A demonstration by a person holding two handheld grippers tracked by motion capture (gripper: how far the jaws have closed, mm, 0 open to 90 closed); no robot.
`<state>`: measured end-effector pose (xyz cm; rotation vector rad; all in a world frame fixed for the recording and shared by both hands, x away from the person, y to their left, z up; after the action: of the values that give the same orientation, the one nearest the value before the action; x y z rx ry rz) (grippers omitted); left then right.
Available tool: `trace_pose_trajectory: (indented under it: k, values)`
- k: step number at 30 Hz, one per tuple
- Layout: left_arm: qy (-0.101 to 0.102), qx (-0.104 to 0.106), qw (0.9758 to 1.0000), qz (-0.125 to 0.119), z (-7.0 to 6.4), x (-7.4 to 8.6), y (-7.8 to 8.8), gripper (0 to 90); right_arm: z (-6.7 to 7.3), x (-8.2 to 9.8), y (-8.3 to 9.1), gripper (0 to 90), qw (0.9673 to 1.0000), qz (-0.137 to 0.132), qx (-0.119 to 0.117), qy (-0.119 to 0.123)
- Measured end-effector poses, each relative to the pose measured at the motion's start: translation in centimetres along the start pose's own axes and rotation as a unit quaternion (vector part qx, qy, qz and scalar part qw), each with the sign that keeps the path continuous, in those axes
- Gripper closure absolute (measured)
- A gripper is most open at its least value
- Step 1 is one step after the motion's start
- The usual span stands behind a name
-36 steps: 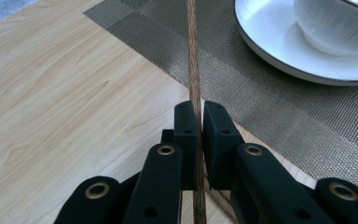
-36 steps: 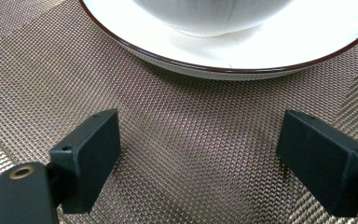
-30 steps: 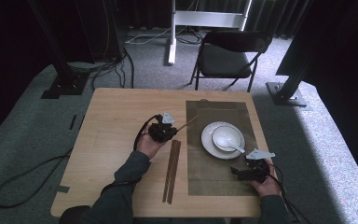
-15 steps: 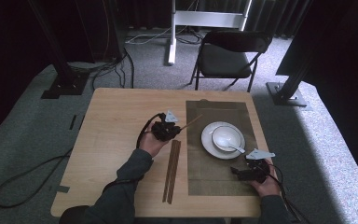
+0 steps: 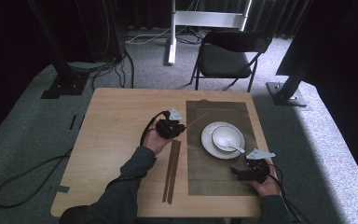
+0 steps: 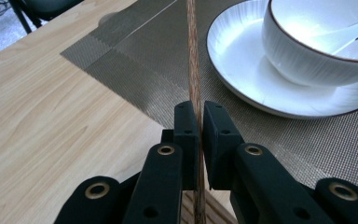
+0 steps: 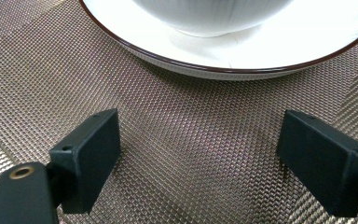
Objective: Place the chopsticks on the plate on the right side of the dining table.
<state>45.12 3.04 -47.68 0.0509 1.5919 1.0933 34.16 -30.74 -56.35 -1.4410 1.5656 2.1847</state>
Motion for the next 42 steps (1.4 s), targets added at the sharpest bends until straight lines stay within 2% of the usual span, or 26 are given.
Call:
trace_pose_trajectory:
  k: [13,30,42]
  values:
    - [-0.017,0.006,0.9998,-0.004,-0.2,-1.5,-0.6,85.0,0.0,0.0,0.0,12.7,1.0,0.0,0.0,0.0]
    - [-0.03,0.016,0.9994,-0.005,-0.7,-2.4,-1.2,85.0,0.0,0.0,0.0,12.7,1.0,0.0,0.0,0.0]
    - [-0.041,0.021,0.9989,-0.01,-1.1,-3.7,-1.5,85.0,0.0,0.0,0.0,12.7,1.0,0.0,0.0,0.0]
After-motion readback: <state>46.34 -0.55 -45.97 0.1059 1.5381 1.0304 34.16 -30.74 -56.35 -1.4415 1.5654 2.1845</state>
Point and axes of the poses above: each handheld gripper's, and its own axes: y roughly backward along the jaws, x roughly out of its underside, z roughly to its left, the point moved 2 cm from there along -y, roughly forward along the jaws, and after that the axes turned 2 degrees about -x, right-handed, at the moved point
